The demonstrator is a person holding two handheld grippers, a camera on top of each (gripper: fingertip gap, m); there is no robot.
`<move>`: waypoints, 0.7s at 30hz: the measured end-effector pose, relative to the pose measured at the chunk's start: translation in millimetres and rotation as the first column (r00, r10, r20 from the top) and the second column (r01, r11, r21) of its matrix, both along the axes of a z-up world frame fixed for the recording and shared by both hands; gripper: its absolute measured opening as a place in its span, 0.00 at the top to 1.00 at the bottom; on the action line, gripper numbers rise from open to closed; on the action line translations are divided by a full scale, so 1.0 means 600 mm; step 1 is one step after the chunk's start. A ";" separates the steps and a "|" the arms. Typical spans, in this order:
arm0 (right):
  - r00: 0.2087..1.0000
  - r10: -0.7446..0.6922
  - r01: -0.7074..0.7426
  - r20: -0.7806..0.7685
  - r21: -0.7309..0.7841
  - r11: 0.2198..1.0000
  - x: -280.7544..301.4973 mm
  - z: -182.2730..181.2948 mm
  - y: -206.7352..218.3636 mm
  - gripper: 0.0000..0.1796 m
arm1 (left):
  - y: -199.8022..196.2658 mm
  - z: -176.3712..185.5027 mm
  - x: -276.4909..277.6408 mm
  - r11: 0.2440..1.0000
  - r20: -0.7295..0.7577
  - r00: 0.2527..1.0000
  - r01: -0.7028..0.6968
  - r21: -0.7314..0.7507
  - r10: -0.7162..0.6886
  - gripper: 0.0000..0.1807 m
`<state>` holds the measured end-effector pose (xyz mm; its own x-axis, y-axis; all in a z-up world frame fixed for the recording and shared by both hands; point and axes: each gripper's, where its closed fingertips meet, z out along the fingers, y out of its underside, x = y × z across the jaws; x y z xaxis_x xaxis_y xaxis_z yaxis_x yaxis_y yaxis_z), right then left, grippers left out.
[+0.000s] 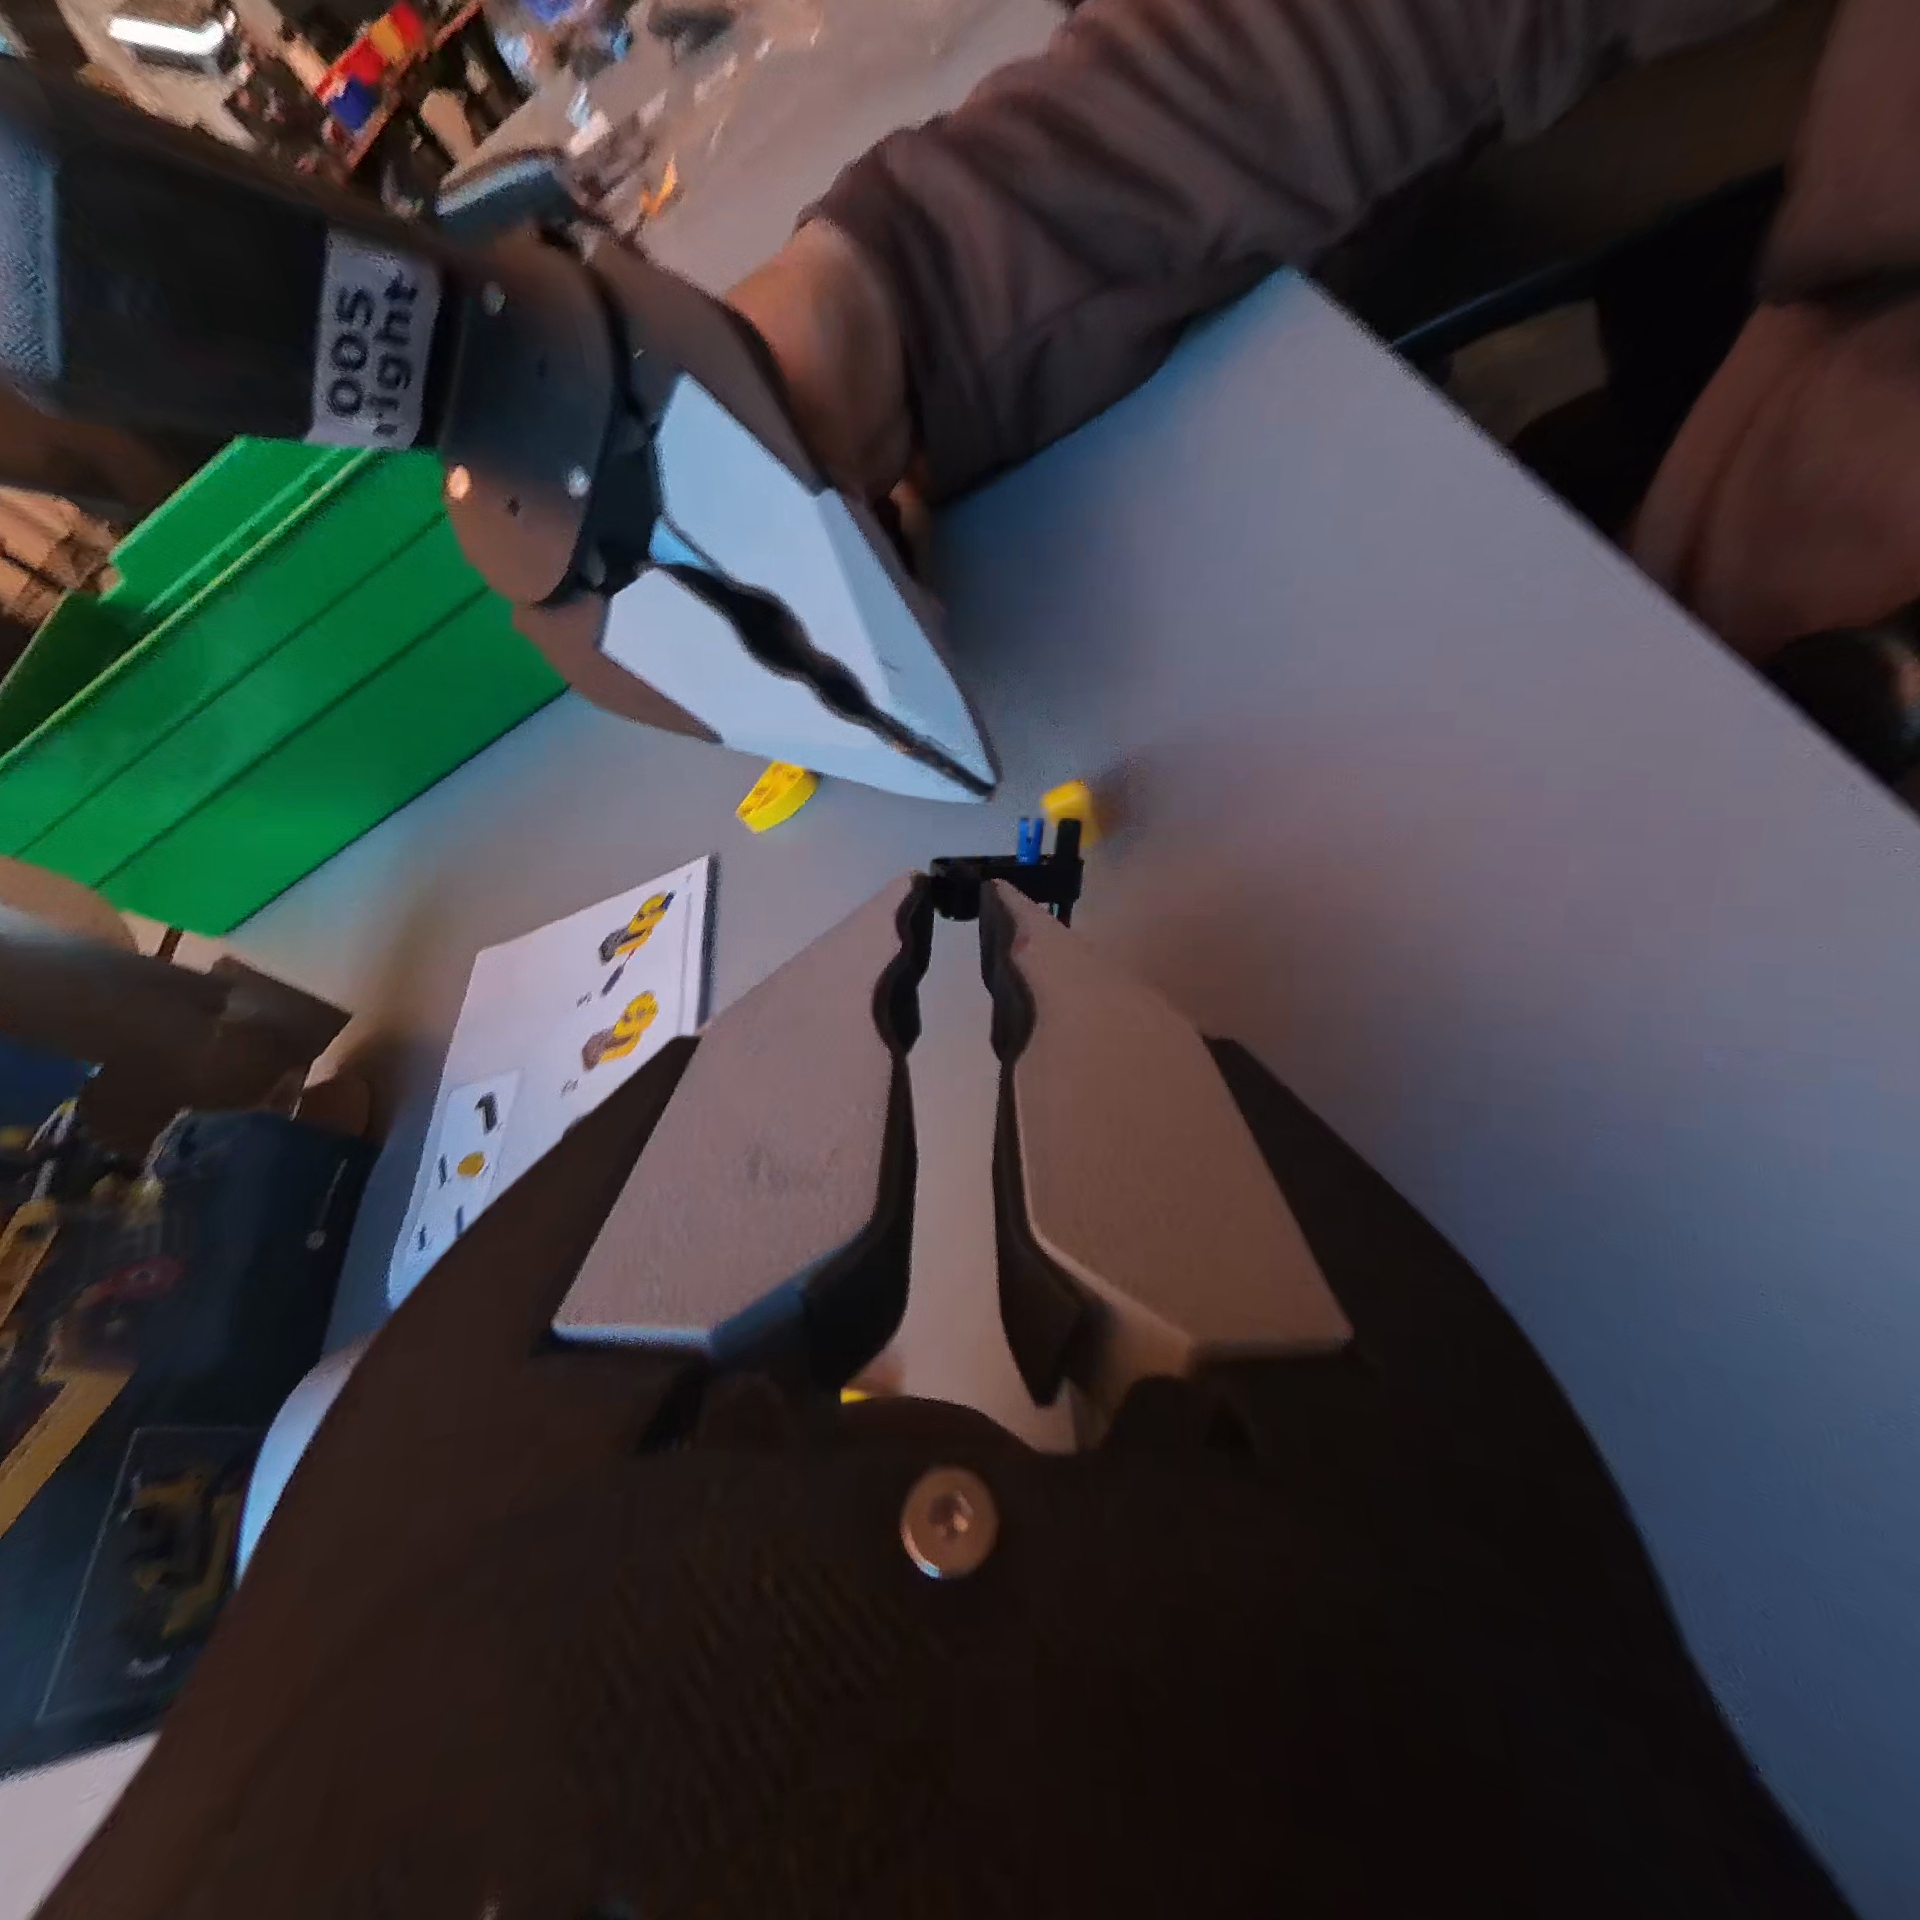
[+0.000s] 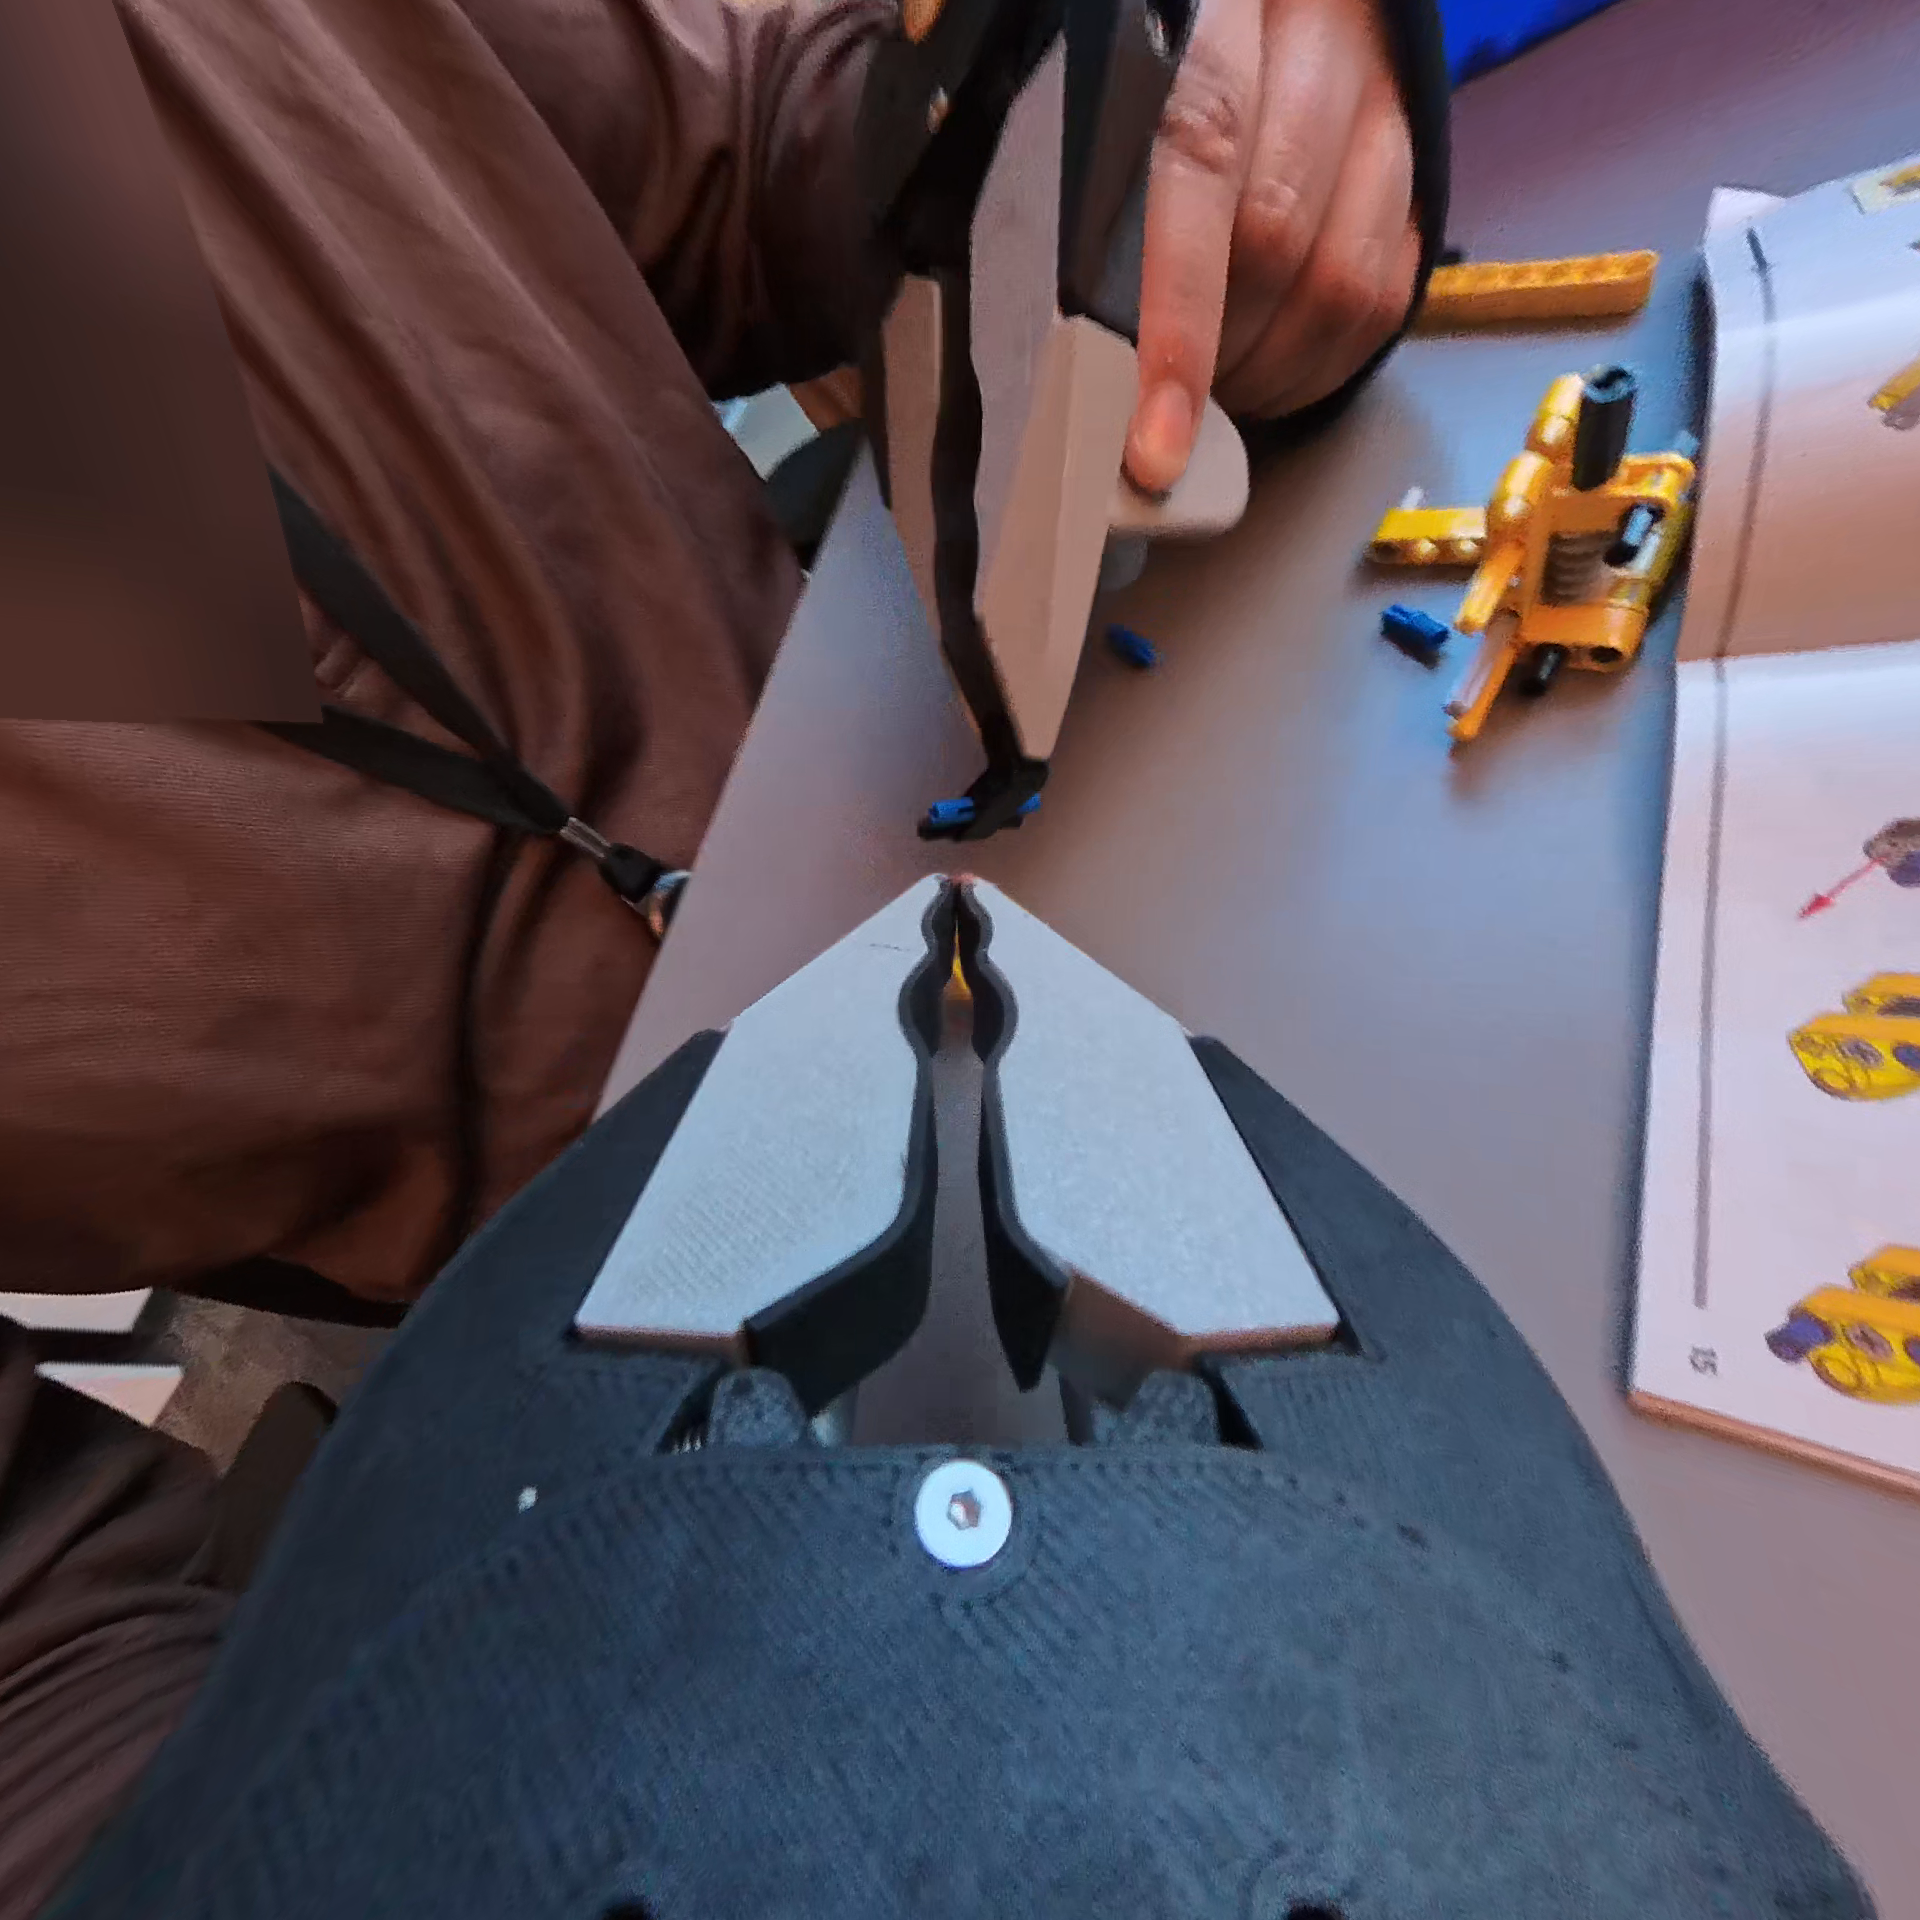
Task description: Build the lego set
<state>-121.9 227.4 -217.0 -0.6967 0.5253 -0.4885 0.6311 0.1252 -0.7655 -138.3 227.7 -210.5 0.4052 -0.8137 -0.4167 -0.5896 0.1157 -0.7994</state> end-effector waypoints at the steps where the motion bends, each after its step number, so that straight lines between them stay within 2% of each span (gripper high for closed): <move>1: 1.000 -0.019 0.019 0.014 0.033 0.999 -0.003 -0.009 0.005 1.00 | 0.005 -0.004 -0.005 1.000 -0.015 1.000 -0.020 -0.004 0.020 0.97; 6: 0.999 -0.034 0.034 0.004 0.094 0.995 0.001 -0.018 0.012 1.00 | 0.015 -0.024 -0.016 0.998 -0.109 0.992 -0.064 0.012 0.065 0.97; 7: 0.999 -0.038 0.038 -0.002 0.088 0.995 0.002 -0.015 0.013 0.97 | 0.016 -0.026 -0.017 0.997 -0.117 0.991 -0.069 0.016 0.070 0.97; 9: 0.999 -0.041 0.041 -0.004 0.078 0.996 0.006 -0.009 0.014 0.93 | 0.017 -0.028 -0.017 0.997 -0.125 0.989 -0.076 0.018 0.078 0.97; 16: 0.996 -0.084 0.080 0.019 0.159 0.984 0.047 -0.014 -0.007 0.92 | 0.020 -0.028 -0.024 0.995 -0.131 0.986 -0.098 0.026 0.100 0.97; 21: 0.993 -0.112 0.121 -0.046 0.310 0.943 0.067 -0.035 -0.023 0.84 | 0.018 -0.028 -0.023 0.995 -0.134 0.986 -0.097 0.030 0.100 0.97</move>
<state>-81.7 213.7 -238.1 -0.6327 0.7264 -0.2684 0.6346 0.2878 -0.7172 -151.8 238.7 -227.6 0.4217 -0.7621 -0.4913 -0.7016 0.0690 -0.7093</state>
